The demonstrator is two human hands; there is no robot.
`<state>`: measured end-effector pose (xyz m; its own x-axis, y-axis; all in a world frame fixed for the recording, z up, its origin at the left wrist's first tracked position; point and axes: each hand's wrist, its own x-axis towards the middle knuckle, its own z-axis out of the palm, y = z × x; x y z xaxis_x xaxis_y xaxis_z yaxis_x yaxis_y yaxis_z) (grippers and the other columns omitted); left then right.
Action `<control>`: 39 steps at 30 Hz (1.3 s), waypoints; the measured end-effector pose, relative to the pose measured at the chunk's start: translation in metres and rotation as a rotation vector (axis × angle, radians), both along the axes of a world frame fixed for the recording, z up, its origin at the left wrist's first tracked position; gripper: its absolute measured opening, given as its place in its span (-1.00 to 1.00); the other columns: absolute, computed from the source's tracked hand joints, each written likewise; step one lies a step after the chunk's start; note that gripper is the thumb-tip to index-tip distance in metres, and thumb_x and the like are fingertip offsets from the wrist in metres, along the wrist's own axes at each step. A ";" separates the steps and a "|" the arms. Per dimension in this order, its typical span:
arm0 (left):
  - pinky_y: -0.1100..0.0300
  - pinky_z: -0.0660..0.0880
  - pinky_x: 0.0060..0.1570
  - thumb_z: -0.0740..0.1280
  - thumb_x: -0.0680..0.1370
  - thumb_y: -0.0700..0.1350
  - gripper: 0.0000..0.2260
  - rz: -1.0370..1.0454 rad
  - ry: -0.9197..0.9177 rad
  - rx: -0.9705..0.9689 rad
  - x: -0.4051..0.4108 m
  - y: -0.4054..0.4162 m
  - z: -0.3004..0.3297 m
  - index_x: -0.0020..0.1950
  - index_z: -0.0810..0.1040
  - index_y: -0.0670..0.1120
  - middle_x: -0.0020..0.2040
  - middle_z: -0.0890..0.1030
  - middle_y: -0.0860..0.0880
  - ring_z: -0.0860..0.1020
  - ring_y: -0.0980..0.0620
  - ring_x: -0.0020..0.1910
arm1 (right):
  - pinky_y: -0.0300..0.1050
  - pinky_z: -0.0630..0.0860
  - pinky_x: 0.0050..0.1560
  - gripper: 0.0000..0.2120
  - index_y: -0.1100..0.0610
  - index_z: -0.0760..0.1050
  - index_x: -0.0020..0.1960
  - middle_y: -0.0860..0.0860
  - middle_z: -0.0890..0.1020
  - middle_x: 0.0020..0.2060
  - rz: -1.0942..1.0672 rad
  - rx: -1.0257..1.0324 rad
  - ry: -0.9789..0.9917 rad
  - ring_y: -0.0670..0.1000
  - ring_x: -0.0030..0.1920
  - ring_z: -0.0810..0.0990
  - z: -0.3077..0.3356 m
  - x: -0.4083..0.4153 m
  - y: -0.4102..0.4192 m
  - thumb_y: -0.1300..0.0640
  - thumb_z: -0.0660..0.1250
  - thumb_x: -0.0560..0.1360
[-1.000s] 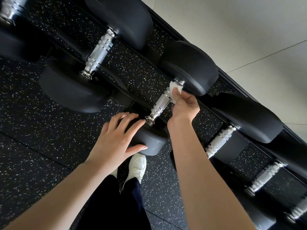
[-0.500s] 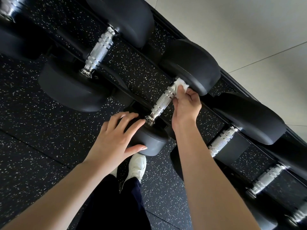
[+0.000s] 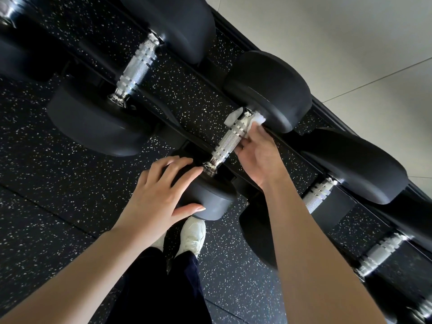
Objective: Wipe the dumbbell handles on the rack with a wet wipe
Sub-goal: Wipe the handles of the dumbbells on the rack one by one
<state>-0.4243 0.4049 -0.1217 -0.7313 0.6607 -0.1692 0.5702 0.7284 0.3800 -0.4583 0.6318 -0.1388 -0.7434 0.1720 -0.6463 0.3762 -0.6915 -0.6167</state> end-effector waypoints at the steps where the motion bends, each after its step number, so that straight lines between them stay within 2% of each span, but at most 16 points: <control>1: -0.13 0.50 0.06 0.15 0.48 0.27 -0.42 -0.001 -0.002 0.001 0.000 0.000 -0.001 0.40 0.39 -0.03 0.34 0.43 -0.06 0.38 -0.16 0.29 | -0.06 0.49 0.08 -0.81 0.17 0.47 0.03 0.05 0.59 -0.10 0.039 -0.028 0.020 0.02 -0.04 0.56 -0.001 0.002 0.003 0.19 0.09 0.61; 5: -0.15 0.50 0.06 0.22 0.50 0.26 -0.43 0.010 0.003 0.020 0.001 0.000 -0.001 0.40 0.39 -0.03 0.35 0.42 -0.06 0.37 -0.15 0.29 | 0.01 0.43 0.29 -0.75 0.17 0.40 0.24 0.08 0.54 0.11 0.182 -0.053 0.037 0.07 0.20 0.50 -0.004 0.008 0.013 0.23 0.06 0.61; 7: -0.15 0.50 0.07 0.24 0.50 0.26 -0.43 0.012 0.004 0.022 0.002 -0.001 -0.001 0.40 0.40 -0.04 0.35 0.42 -0.06 0.37 -0.16 0.29 | 0.04 0.39 0.32 -0.67 0.20 0.31 0.36 0.14 0.47 0.24 0.226 -0.040 0.022 0.11 0.27 0.45 -0.006 0.009 0.017 0.24 0.07 0.61; 9: -0.13 0.49 0.08 0.18 0.49 0.27 -0.42 0.008 0.003 0.012 0.001 0.000 0.000 0.40 0.40 -0.04 0.35 0.42 -0.06 0.37 -0.15 0.30 | 0.05 0.39 0.32 -0.63 0.22 0.28 0.39 0.17 0.44 0.29 0.251 -0.036 0.004 0.12 0.29 0.44 -0.006 0.008 0.019 0.27 0.09 0.59; 13: -0.12 0.47 0.06 0.13 0.48 0.28 -0.40 0.008 -0.011 0.007 0.001 0.001 0.001 0.40 0.42 -0.04 0.35 0.43 -0.06 0.37 -0.15 0.29 | -0.03 0.48 0.22 -0.63 0.18 0.36 0.32 0.13 0.52 0.19 0.235 -0.018 -0.046 0.07 0.18 0.52 -0.006 0.005 0.021 0.41 0.07 0.56; 18: -0.15 0.47 0.09 0.12 0.49 0.28 -0.40 0.015 -0.013 0.029 0.001 0.000 0.000 0.41 0.39 -0.03 0.36 0.42 -0.06 0.35 -0.15 0.31 | -0.06 0.47 0.22 -0.56 0.21 0.34 0.33 0.14 0.52 0.17 0.264 0.057 -0.097 0.09 0.22 0.49 -0.010 0.008 0.013 0.50 0.02 0.53; 21: -0.17 0.48 0.08 0.12 0.48 0.28 -0.40 0.018 -0.013 0.031 0.002 0.001 0.000 0.41 0.38 -0.03 0.36 0.41 -0.06 0.35 -0.15 0.31 | 0.01 0.40 0.31 -0.54 0.22 0.34 0.32 0.16 0.52 0.18 0.270 0.062 -0.128 0.11 0.24 0.48 -0.012 0.018 0.002 0.53 0.02 0.51; 24: -0.17 0.48 0.07 0.12 0.48 0.28 -0.40 0.018 -0.009 0.028 0.002 0.001 0.000 0.40 0.40 -0.03 0.36 0.42 -0.06 0.35 -0.15 0.31 | 0.04 0.35 0.36 -0.53 0.22 0.37 0.28 0.13 0.56 0.10 0.337 0.075 -0.154 0.12 0.22 0.49 -0.015 0.030 -0.010 0.57 0.03 0.47; 27: -0.16 0.47 0.09 0.13 0.48 0.27 -0.40 0.019 -0.007 0.028 0.002 0.000 0.001 0.40 0.41 -0.04 0.36 0.42 -0.06 0.36 -0.16 0.31 | -0.07 0.50 0.19 -0.56 0.23 0.43 0.20 0.14 0.60 0.02 0.451 0.118 -0.177 0.08 0.08 0.58 -0.011 0.034 -0.017 0.58 0.08 0.45; 31: -0.15 0.48 0.07 0.12 0.48 0.27 -0.41 0.019 -0.006 0.032 0.002 0.001 0.001 0.40 0.41 -0.04 0.35 0.42 -0.06 0.36 -0.15 0.30 | -0.18 0.53 -0.02 -0.70 0.17 0.50 0.00 0.04 0.61 -0.15 0.611 0.316 -0.157 -0.05 -0.14 0.59 -0.005 0.037 -0.018 0.51 0.24 0.43; 34: -0.14 0.48 0.07 0.13 0.48 0.27 -0.41 0.030 -0.015 0.038 0.003 0.001 0.000 0.40 0.40 -0.03 0.36 0.42 -0.06 0.36 -0.15 0.31 | -0.39 0.47 -0.13 -0.75 0.09 0.53 -0.10 -0.07 0.61 -0.23 0.647 0.464 -0.138 -0.22 -0.24 0.58 -0.001 0.041 -0.018 0.43 0.25 0.48; 36: -0.13 0.48 0.08 0.13 0.48 0.27 -0.41 0.033 -0.017 0.043 0.003 0.000 -0.001 0.40 0.39 -0.02 0.36 0.41 -0.05 0.35 -0.15 0.32 | -0.35 0.44 -0.09 -0.77 0.09 0.57 -0.10 -0.07 0.64 -0.22 0.690 0.570 -0.156 -0.23 -0.21 0.58 -0.003 0.045 -0.018 0.38 0.25 0.51; 39: -0.12 0.49 0.07 0.13 0.48 0.27 -0.42 0.036 -0.016 0.055 0.004 0.000 -0.002 0.40 0.38 -0.02 0.36 0.41 -0.06 0.36 -0.15 0.32 | -0.19 0.39 -0.11 -0.86 0.16 0.58 -0.11 0.02 0.63 -0.25 0.791 0.783 -0.186 -0.08 -0.21 0.54 -0.005 0.051 -0.015 0.30 0.26 0.51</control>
